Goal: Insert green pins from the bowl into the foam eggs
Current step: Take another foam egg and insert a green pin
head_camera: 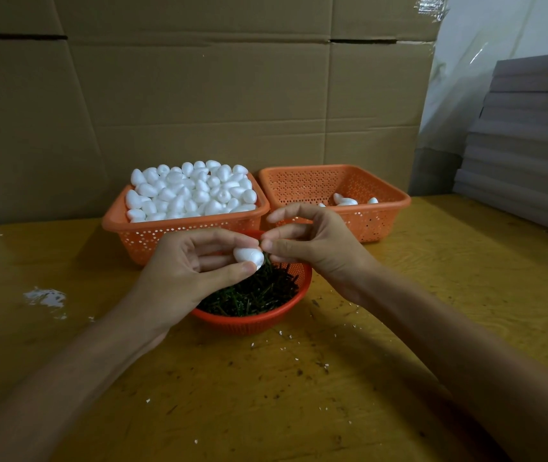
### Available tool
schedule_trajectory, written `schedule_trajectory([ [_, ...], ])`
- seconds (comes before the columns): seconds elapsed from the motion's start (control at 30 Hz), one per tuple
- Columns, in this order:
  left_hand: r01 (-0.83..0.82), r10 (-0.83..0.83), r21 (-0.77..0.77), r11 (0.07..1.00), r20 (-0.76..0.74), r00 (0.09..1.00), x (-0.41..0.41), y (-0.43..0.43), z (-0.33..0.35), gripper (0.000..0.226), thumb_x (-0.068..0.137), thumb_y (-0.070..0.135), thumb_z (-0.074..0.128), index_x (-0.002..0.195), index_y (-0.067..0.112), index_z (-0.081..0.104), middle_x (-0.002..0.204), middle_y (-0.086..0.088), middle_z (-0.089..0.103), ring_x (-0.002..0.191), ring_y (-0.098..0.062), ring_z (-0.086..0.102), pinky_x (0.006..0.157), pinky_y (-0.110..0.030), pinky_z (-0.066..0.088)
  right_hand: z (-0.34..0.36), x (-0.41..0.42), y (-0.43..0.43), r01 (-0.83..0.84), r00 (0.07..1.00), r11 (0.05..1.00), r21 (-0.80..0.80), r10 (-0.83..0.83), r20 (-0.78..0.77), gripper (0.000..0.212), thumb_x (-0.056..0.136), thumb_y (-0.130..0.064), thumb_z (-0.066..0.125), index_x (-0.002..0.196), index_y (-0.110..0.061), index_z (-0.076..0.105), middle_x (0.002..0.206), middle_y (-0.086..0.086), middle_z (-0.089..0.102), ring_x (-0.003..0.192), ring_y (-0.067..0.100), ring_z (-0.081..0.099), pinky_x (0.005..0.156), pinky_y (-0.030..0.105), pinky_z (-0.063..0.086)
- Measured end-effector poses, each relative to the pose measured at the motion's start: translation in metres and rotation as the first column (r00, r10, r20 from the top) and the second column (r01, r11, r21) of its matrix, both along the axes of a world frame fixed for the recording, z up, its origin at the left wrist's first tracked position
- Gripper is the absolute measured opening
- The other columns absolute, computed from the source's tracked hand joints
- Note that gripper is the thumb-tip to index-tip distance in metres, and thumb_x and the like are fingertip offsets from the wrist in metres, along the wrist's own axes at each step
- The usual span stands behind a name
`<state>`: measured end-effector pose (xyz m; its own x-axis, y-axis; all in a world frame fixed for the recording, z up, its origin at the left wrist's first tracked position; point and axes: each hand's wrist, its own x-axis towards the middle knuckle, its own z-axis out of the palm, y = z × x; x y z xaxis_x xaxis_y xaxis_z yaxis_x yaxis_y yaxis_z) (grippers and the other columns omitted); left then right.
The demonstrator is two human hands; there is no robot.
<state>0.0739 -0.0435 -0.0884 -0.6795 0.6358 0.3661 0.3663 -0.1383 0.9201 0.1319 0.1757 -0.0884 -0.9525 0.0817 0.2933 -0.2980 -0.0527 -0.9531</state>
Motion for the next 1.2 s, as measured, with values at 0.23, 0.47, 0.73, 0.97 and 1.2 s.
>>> schedule_trajectory([
  [0.23, -0.019, 0.019, 0.008, 1.0, -0.002, 1.0, 0.0021, 0.0015, -0.0001, 0.027, 0.075, 0.018, 0.085, 0.101, 0.022, 0.082, 0.109, -0.001, 0.081, 0.105, -0.017, 0.077, 0.086, -0.018, 0.058, 0.0006, 0.0008, -0.0018, -0.006, 1.0, 0.999, 0.049, 0.006, -0.007, 0.038, 0.084, 0.006, 0.079, 0.119, 0.001, 0.067, 0.103, 0.02, 0.078, 0.091, 0.022, 0.076, 0.079, 0.027, 0.061],
  [0.47, -0.034, 0.034, -0.004, 0.999, -0.018, 0.999, 0.0012, 0.0011, -0.0008, 0.026, 0.076, 0.021, 0.086, 0.101, 0.025, 0.082, 0.11, 0.0, 0.081, 0.105, -0.016, 0.077, 0.085, -0.016, 0.058, 0.0026, 0.003, -0.0033, -0.036, 0.999, 0.992, 0.121, 0.038, -0.014, 0.042, 0.082, 0.013, 0.078, 0.119, -0.001, 0.066, 0.11, 0.021, 0.077, 0.09, 0.024, 0.076, 0.075, 0.027, 0.061],
  [0.73, -0.029, 0.029, -0.02, 0.999, 0.017, 0.999, -0.0029, 0.001, 0.0, 0.032, 0.075, 0.024, 0.085, 0.106, 0.027, 0.081, 0.115, 0.002, 0.08, 0.109, -0.017, 0.076, 0.096, -0.021, 0.057, 0.0, -0.0001, -0.0067, 0.002, 1.0, 0.989, 0.147, 0.002, -0.026, 0.047, 0.082, 0.013, 0.078, 0.124, -0.003, 0.065, 0.111, 0.014, 0.078, 0.086, 0.021, 0.077, 0.074, 0.029, 0.062],
  [0.97, -0.029, 0.028, 0.019, 0.999, 0.05, 0.998, -0.0029, 0.0014, -0.0025, 0.031, 0.073, 0.027, 0.085, 0.104, 0.026, 0.081, 0.113, -0.002, 0.08, 0.106, -0.021, 0.077, 0.09, -0.026, 0.061, -0.0007, 0.0003, -0.0076, 0.037, 0.999, 0.991, 0.127, -0.037, 0.001, 0.041, 0.083, 0.009, 0.078, 0.121, 0.0, 0.066, 0.102, 0.017, 0.079, 0.092, 0.026, 0.078, 0.076, 0.027, 0.061],
  [1.2, -0.08, 0.059, 0.14, 0.987, 0.145, 0.988, -0.0056, 0.0032, -0.006, 0.038, 0.073, 0.025, 0.083, 0.108, 0.013, 0.078, 0.114, -0.01, 0.079, 0.11, -0.025, 0.075, 0.085, -0.029, 0.063, -0.0022, -0.0022, -0.0051, 0.07, 0.998, 0.988, 0.139, -0.07, -0.002, 0.033, 0.082, 0.011, 0.079, 0.112, 0.001, 0.071, 0.096, 0.017, 0.08, 0.088, 0.026, 0.079, 0.077, 0.026, 0.061],
])
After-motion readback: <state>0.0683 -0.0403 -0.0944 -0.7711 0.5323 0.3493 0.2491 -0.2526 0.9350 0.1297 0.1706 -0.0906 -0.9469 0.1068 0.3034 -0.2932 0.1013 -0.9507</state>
